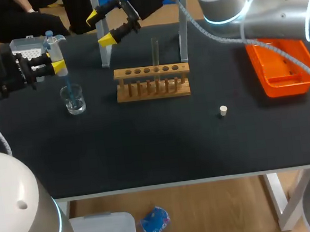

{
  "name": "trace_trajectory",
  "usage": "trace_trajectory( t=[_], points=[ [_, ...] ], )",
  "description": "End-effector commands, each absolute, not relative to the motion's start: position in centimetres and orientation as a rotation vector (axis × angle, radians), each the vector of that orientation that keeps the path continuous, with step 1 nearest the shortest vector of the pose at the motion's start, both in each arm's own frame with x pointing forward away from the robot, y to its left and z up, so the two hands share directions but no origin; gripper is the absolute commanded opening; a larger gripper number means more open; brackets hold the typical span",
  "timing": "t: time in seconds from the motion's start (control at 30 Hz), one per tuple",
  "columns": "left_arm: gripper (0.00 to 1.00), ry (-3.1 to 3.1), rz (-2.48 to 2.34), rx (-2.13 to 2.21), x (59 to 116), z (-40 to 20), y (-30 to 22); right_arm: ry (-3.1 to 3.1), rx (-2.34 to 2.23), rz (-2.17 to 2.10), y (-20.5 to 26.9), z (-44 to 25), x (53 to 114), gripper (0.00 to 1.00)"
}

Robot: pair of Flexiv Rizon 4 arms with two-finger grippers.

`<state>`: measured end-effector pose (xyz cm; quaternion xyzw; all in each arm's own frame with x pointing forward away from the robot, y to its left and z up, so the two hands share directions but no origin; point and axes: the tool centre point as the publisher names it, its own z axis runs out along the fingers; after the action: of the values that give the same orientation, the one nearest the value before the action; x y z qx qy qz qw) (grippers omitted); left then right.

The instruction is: Invert the test tube, pick up the pipette, mount the tip to pipette, aspirate from beaker and dispense into the tube, eject the tip, return the pipette, and cap with the stopper.

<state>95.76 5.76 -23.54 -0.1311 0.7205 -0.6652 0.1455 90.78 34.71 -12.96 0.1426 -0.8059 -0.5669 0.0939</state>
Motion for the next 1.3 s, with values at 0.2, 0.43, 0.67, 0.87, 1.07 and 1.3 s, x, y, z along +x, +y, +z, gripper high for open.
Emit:
trace_trajectory(
  t=[0.2,0.43,0.67,0.87,1.07,1.3],
  points=[
    [0.0,2.075,-1.914,-0.378,95.7,-23.5,5.7,-2.395,0.421,-1.681,34.7,-12.9,90.7,1.0],
    [0.0,2.075,-1.914,-0.378,95.7,-23.5,5.7,-2.395,0.421,-1.681,34.7,-12.9,90.7,1.0],
    [0.0,2.075,-1.914,-0.378,95.7,-23.5,5.7,-2.406,0.417,-1.67,33.9,-12.8,91.0,1.0],
    [0.0,2.075,-1.914,-0.378,95.7,-23.5,5.7,-2.485,0.401,-1.623,30.5,-12.1,91.3,1.0],
    [0.0,2.075,-1.914,-0.378,95.7,-23.5,5.7,-2.543,0.338,-1.626,27.0,-12.2,91.2,1.0],
    [0.0,2.075,-1.914,-0.378,95.7,-23.5,5.7,-2.602,0.368,-1.624,25.5,-12.4,91.2,1.0]
  ],
)
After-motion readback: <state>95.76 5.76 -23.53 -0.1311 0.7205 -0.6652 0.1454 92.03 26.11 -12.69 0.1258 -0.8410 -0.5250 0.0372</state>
